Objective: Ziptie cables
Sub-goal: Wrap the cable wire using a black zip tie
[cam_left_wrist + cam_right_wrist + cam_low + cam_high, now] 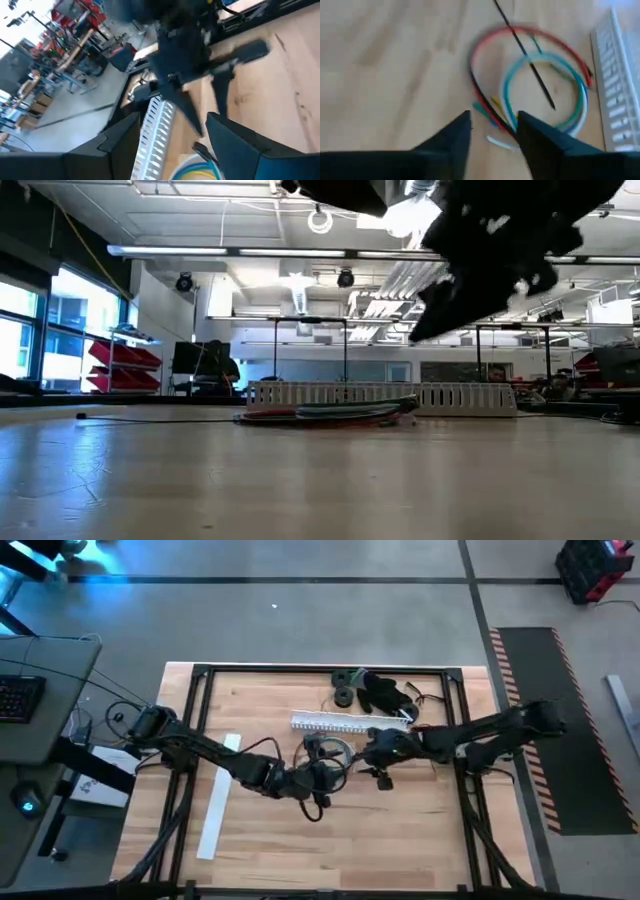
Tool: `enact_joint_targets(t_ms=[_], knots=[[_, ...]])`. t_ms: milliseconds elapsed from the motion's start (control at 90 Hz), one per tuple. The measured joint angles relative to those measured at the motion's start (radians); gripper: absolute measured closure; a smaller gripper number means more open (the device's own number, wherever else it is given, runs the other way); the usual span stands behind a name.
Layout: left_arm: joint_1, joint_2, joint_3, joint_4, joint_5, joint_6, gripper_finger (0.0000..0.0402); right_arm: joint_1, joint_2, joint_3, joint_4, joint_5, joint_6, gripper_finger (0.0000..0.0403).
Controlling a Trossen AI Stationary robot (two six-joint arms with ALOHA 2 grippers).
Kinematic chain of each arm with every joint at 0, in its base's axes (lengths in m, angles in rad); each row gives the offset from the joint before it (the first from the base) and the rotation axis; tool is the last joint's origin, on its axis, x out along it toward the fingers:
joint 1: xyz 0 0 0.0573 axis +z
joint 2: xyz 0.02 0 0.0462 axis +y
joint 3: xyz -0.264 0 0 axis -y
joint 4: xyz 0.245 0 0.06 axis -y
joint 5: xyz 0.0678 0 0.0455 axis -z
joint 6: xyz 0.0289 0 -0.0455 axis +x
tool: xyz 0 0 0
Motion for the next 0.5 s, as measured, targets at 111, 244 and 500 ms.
enact_joint_targets(t_ms=[111, 244, 500], knots=[[0.0, 0.0, 0.0, -0.024, 0.006, -0.06, 0.0188, -0.048, 0.121, 0.047, 0.003, 0.002, -0.122, 0.0167], [0.004, 0.0, -0.004, -0.034, 0.021, -0.09, 0.0188, -0.095, 0.225, 0.119, -0.013, -0.049, -0.241, 0.0165], [0.004, 0.0, -0.01, -0.108, 0.046, -0.173, 0.0188, -0.127, 0.302, 0.16, -0.102, -0.181, -0.323, 0.0249]])
